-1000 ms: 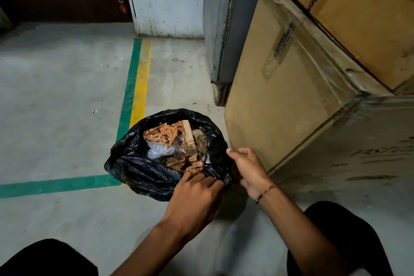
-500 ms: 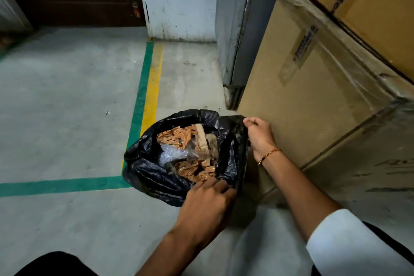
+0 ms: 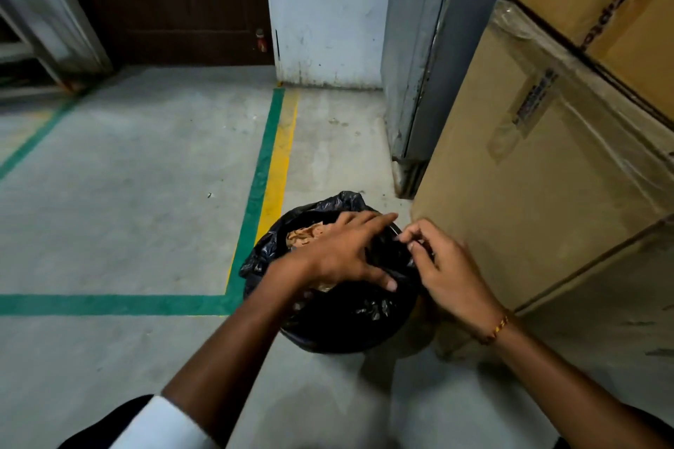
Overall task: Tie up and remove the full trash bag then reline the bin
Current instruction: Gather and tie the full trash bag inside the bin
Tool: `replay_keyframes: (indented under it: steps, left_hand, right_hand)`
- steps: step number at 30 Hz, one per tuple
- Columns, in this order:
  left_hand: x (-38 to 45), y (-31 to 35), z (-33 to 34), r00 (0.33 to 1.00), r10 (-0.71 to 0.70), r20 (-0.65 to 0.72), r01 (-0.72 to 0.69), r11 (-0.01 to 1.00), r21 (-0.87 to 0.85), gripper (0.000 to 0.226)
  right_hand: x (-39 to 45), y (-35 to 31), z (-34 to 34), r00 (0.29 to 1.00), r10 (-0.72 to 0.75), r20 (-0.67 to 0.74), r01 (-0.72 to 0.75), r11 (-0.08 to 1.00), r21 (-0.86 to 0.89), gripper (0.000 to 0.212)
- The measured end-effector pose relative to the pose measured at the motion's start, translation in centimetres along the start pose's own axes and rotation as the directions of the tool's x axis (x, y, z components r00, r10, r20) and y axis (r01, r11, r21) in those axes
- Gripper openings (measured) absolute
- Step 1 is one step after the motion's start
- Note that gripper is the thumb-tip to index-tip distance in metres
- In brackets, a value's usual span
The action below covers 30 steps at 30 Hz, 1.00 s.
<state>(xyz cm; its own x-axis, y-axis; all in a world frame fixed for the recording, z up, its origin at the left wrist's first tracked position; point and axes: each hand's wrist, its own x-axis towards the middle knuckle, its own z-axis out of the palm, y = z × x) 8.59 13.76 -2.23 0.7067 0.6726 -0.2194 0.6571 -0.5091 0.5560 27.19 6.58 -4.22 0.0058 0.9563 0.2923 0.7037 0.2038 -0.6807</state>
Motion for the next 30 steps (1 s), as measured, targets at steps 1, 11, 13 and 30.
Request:
replay_keyframes:
  steps: [1,11,13,30]
  left_hand:
    - [0.3,0.1,-1.0,0.995,0.006,0.098,0.015,0.978,-0.210,0.096]
    - [9.9,-0.1,-1.0,0.981,0.167,0.103,-0.195,0.886,0.420,0.032]
    - [11.0,-0.3,-0.6,0.981,0.183,-0.064,-0.123,0.842,0.526,0.028]
    - [8.2,-7.4,-3.0,0.743,-0.175,-0.646,0.429,0.865,0.259,0.019]
  right_hand:
    - [0.1,0.0,-0.1,1.000,0.021,-0.023,-0.020,1.000,0.015,0.020]
    - [0.6,1.1,0.4,0.975,0.179,-0.128,-0.153,0.970,0.190,0.025]
    - [0.6,1.3,0.6,0.971,0.205,-0.121,-0.175,0.959,0.222,0.028]
    - [0.4,2.2,-0.7,0.987,0.140,0.081,-0.126,0.980,-0.151,0.028]
